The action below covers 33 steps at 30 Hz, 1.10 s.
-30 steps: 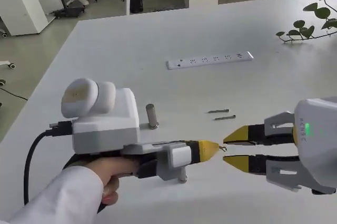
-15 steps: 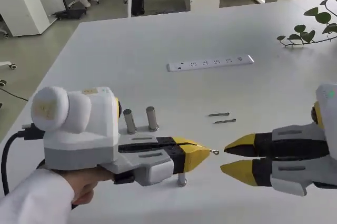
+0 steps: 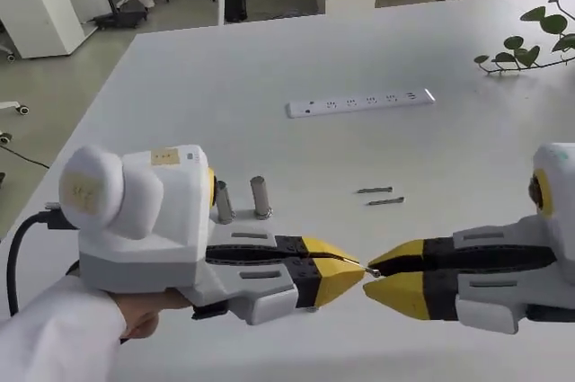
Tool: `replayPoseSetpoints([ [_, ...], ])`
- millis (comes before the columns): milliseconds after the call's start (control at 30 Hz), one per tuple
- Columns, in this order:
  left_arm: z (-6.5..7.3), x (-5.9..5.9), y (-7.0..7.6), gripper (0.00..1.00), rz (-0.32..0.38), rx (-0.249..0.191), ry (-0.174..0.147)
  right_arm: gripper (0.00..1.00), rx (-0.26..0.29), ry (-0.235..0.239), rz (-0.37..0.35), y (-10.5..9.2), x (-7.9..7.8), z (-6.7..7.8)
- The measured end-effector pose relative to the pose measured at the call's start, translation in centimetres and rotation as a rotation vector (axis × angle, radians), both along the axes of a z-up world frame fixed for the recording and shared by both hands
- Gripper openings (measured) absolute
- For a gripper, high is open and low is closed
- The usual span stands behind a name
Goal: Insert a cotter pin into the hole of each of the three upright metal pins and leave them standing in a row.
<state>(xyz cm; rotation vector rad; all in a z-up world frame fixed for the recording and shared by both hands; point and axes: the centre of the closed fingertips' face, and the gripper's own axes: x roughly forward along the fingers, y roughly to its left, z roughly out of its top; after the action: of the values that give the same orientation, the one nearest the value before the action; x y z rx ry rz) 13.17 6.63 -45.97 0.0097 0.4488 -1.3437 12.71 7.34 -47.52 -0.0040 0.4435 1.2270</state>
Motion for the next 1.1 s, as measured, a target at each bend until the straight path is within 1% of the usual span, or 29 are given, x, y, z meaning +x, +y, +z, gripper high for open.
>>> replayPoseSetpoints([
  [67, 0.0, -0.2, -0.1, 0.0, -0.011, -0.002, 0.0, 0.01, -0.003, 0.023, 0.016, 0.0, -0.4, -0.2],
  [133, -0.1, -0.6, -0.2, 0.0, -0.028, 0.002, 0.0, 0.0, -0.008, 0.026, 0.027, 0.0, -0.6, -0.3],
  [167, -0.4, -0.9, -0.1, 0.0, -0.04, 0.013, 0.008, 0.0, -0.008, 0.032, 0.031, 0.0, -0.7, -0.3],
  [200, -0.5, -0.9, -0.2, 0.0, -0.042, 0.016, 0.006, 0.0, -0.016, 0.03, 0.04, -0.1, -0.9, -0.5],
  [333, -1.1, -1.4, -0.2, 0.0, -0.068, 0.031, -0.011, 0.0, -0.041, 0.019, 0.069, -0.2, -1.5, -0.9],
  [400, -1.3, -1.6, -0.1, 0.0, -0.088, 0.044, -0.035, 0.0, -0.048, 0.018, 0.078, -0.3, -1.6, -1.0],
  [467, -1.8, -1.8, 0.1, 0.0, -0.103, 0.069, -0.028, 0.0, -0.055, 0.024, 0.097, -0.3, -1.9, -1.1],
  [500, -1.9, -2.0, 0.1, 0.0, -0.11, 0.075, -0.032, 0.0, -0.061, 0.026, 0.105, -0.4, -2.0, -1.2],
  [533, -2.1, -2.2, 0.0, 0.0, -0.126, 0.087, -0.05, 0.0, -0.07, 0.025, 0.12, -0.4, -2.2, -1.3],
  [667, -2.6, -2.6, 0.1, 0.0, -0.138, 0.096, -0.048, 0.0, -0.09, 0.024, 0.15, -0.4, -2.6, -1.5],
  [700, -2.7, -2.6, 0.1, 0.0, -0.14, 0.102, -0.046, 0.0, -0.091, 0.025, 0.152, -0.4, -2.6, -1.5],
  [733, -2.9, -2.8, 0.2, 0.0, -0.141, 0.107, -0.037, 0.0, -0.092, 0.025, 0.154, -0.4, -2.5, -1.5],
  [767, -3.0, -2.8, 0.2, 0.0, -0.137, 0.113, -0.03, 0.0, -0.096, 0.027, 0.16, -0.4, -2.6, -1.5],
  [800, -3.1, -2.8, 0.2, 0.0, -0.136, 0.114, -0.03, 0.0, -0.101, 0.026, 0.162, -0.4, -2.7, -1.5],
  [833, -3.2, -2.8, 0.2, 0.0, -0.131, 0.115, -0.031, 0.0, -0.115, 0.015, 0.164, -0.3, -2.6, -1.7],
  [933, -3.5, -2.5, 0.4, 0.0, -0.107, 0.115, -0.035, 0.0, -0.116, 0.006, 0.166, -0.3, -2.5, -1.7],
  [967, -3.4, -2.1, 0.5, 0.01, -0.087, 0.107, -0.051, 0.0, -0.117, -0.002, 0.166, -0.3, -2.4, -1.7],
  [1033, -3.3, -2.0, 0.6, 0.03, -0.087, 0.101, -0.067, 0.0, -0.115, -0.006, 0.162, -0.2, -2.1, -1.7],
  [1100, -3.4, -1.5, 0.7, 0.12, -0.064, 0.107, -0.087, 0.0, -0.117, -0.011, 0.147, -0.3, -1.6, -1.8],
])
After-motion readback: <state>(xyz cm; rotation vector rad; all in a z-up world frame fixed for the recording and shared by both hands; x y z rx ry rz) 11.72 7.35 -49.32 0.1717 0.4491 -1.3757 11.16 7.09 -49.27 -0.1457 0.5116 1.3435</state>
